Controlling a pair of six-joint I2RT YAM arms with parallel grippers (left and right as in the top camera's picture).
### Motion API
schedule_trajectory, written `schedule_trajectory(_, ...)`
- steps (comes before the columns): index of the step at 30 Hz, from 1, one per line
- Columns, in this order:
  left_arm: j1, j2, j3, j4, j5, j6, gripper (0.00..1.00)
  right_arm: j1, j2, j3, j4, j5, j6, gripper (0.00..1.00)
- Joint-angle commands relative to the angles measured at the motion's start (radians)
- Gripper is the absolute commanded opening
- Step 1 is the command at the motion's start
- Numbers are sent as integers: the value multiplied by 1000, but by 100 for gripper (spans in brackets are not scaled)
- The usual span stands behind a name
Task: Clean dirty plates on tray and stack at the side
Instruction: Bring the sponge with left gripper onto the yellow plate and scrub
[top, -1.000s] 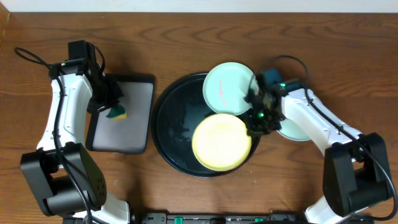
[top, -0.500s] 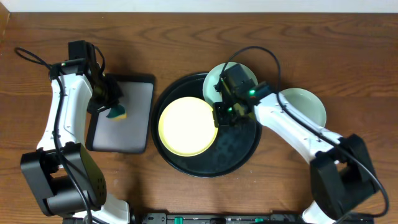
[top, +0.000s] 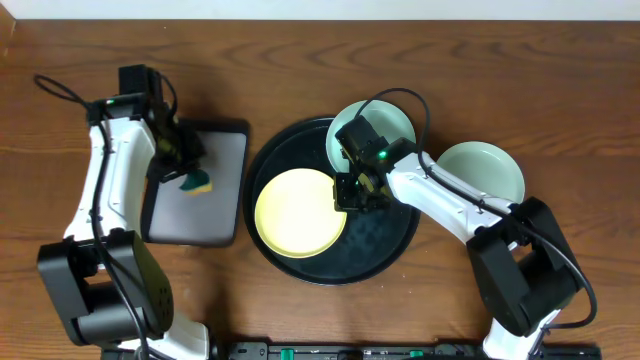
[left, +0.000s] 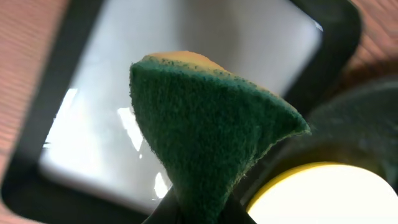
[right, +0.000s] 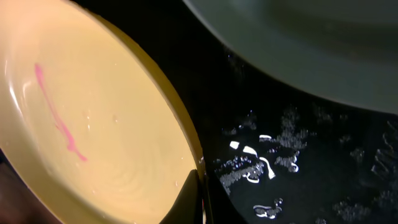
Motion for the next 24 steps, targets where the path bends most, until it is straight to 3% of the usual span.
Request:
schedule_trajectory(1,-56,-5,-2,-2,35,20,7,3,24,16,12,14,40,1)
schedule_trajectory(8,-99,-5,-3,12,35,20,8,-7,85,24,19,-23,62,19)
schedule_trajectory(11,-99,-5,-3,13,35,20,8,-10,106,31,17,-40,65,15)
schedule_trajectory(15,-106,-5,-3,3,36,20,7,-11,121,42,9,-48,64,1)
schedule_trajectory(24,-220,-5,-47,-19,40,-46,7,-13,121,44,8,-48,62,1)
